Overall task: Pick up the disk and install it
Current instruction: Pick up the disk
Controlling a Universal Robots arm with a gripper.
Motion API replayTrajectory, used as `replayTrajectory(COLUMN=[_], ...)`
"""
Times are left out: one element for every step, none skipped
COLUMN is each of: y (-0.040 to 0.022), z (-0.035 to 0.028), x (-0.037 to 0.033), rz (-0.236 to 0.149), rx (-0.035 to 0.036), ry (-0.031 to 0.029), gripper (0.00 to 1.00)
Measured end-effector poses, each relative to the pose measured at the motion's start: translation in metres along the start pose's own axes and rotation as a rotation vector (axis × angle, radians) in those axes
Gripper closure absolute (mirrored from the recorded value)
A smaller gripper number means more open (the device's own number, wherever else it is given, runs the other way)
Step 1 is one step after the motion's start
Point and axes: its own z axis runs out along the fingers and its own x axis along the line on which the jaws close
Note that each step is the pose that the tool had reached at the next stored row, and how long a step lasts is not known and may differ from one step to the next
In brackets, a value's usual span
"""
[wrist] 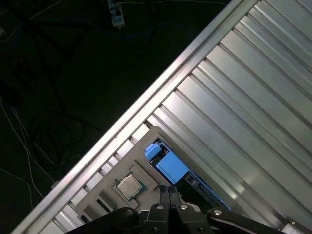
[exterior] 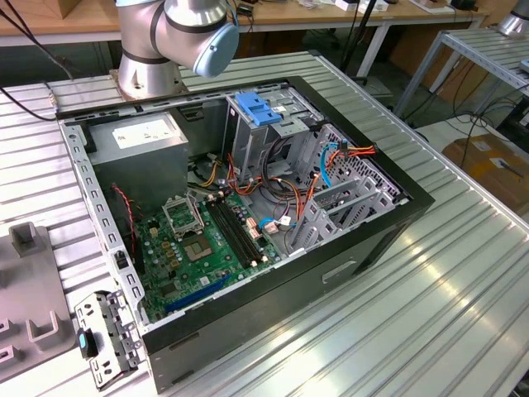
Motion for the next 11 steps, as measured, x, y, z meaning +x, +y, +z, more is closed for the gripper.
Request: replayTrajectory(y=[0.0,0.0,0.0,0.0,0.0,0.0,0.0,0.0,0.0,0.0,0.0], z=[0.0,0.0,-0.0001,-0.0001,0.0,0.0,0.0,0.0,-0.0001,0.0,0.0], x=[0.0,0.0,0.0,0.0,0.0,0.0,0.0,0.0,0.0,0.0,0.0], rz=[-0.014,-0.027,-0.04,-0.055,-0.069,-0.083,-0.096,-0.108,-0.122,-0.151,-0.172], rx=[0.0003,0.0005,0.0007,0.0011,0.0013,0.0016,0.0019,0.0021,0.0023,0.0029,0.0033], ry=[0.0009,0.0018,0.0026,0.0035,0.0043,0.0051,0.0059,0.0066,0.0075,0.0092,0.0106], gripper=[0.89,0.89,0.89,0.89,0.89,0.89,0.89,0.89,0.89,0.89,0.89])
